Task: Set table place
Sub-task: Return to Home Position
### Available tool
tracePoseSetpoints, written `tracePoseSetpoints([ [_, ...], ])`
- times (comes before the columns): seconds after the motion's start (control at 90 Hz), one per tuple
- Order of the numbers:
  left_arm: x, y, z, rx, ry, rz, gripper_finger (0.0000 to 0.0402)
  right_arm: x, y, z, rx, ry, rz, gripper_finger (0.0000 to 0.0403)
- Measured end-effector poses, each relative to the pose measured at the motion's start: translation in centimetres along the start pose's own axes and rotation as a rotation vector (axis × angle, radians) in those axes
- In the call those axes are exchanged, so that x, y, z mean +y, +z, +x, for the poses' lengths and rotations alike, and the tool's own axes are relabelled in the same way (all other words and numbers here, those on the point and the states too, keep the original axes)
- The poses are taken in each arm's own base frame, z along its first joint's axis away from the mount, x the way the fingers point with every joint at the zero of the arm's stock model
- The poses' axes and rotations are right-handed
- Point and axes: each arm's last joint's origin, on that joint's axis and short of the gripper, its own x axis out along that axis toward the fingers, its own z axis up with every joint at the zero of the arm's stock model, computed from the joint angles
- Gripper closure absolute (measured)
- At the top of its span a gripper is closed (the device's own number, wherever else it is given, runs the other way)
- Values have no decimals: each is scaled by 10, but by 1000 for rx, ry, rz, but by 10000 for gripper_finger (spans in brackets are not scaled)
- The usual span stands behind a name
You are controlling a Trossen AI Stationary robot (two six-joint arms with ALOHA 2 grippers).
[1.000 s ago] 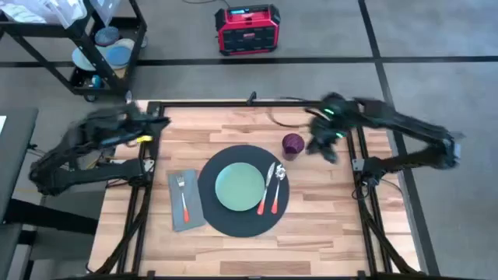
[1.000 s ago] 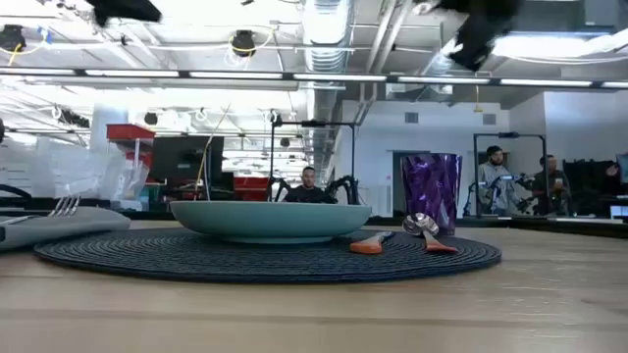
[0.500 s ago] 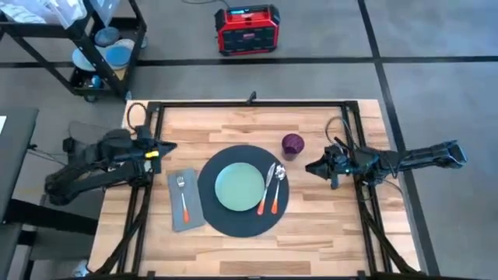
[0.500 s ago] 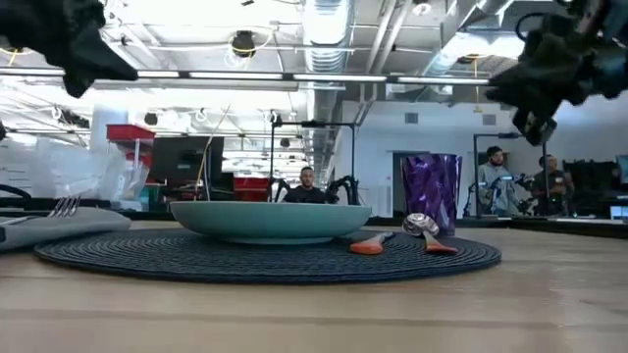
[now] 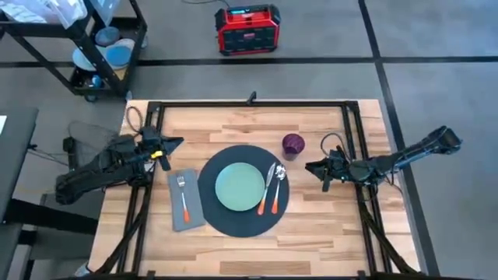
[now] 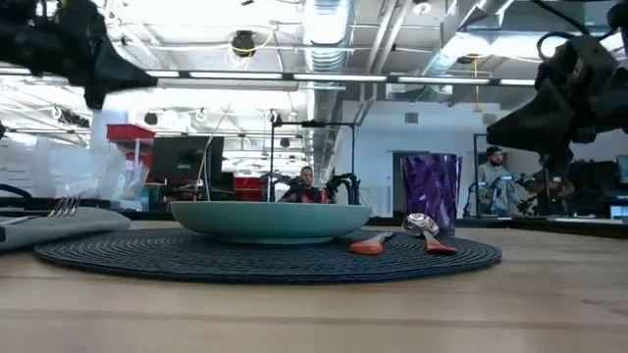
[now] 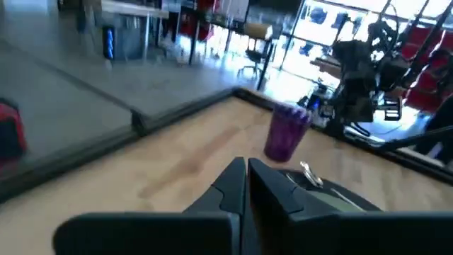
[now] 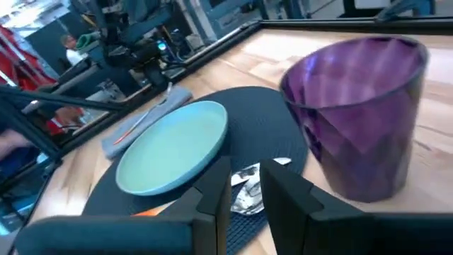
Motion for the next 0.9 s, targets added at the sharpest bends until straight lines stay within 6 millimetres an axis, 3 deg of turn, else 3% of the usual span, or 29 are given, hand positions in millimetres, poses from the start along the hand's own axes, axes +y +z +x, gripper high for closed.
tracePoseSetpoints([
  [0.189,-5,-32,21,-73,-114,-70,402,-7,-5,2,46,-63,-28,340],
  [0.5,-17,-38,21,-135,-126,-65,401,-10,-10,2,90,-99,-35,340],
  [0.9,-16,-38,21,-150,-72,-33,401,-14,-13,2,107,-142,-78,340],
])
